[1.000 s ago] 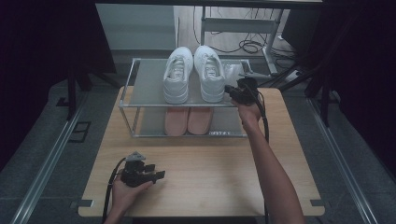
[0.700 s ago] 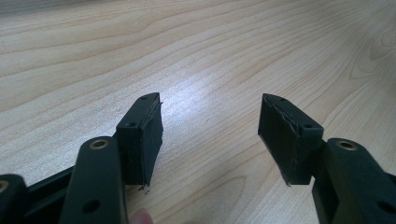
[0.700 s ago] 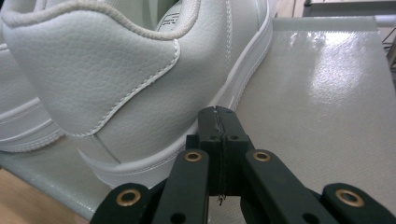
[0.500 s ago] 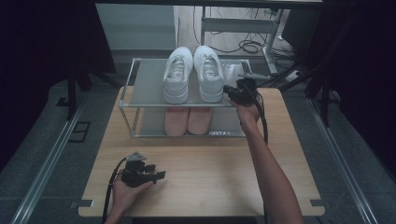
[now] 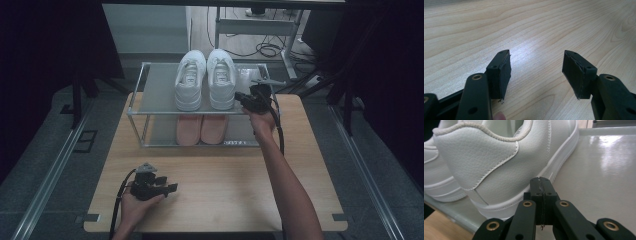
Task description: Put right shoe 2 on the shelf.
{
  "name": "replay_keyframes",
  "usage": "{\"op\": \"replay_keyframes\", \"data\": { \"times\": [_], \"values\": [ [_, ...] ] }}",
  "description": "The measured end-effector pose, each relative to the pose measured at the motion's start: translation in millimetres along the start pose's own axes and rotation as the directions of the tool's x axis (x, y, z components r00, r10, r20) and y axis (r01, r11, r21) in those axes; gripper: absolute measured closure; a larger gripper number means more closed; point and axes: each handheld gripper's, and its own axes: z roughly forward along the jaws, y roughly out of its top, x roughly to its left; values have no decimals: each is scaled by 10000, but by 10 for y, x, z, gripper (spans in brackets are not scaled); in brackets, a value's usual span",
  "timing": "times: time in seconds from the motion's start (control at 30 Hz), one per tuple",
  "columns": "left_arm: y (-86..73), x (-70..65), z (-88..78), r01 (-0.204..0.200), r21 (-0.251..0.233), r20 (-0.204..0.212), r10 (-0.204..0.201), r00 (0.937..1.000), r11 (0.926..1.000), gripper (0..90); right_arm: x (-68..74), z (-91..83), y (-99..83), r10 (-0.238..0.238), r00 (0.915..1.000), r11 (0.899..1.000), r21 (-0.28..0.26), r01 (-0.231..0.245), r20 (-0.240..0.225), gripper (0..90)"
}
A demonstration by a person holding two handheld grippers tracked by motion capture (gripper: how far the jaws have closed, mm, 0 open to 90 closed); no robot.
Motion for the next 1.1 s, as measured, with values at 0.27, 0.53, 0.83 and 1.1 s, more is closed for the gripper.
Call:
{"op": "replay_keyframes", "data": {
  "times": [0.27,0.53,0.83,1.1],
  "values": [
    [1,13,-19,-18,-54,-24,18,10000,10000,401,134,78,13,-232,9993,9997,15,232,-281,900],
    [2,17,-17,-26,-48,-2,26,10000,10000,401,196,119,32,-358,9988,9993,93,361,-342,900],
    [2,19,-23,-47,-61,-20,47,10000,10000,401,200,118,20,-287,9991,9996,21,287,-323,900],
    [2,19,-41,38,-117,-18,-38,10000,9999,401,179,97,-5,-251,9986,9997,-59,249,-456,898]
  ]
}}
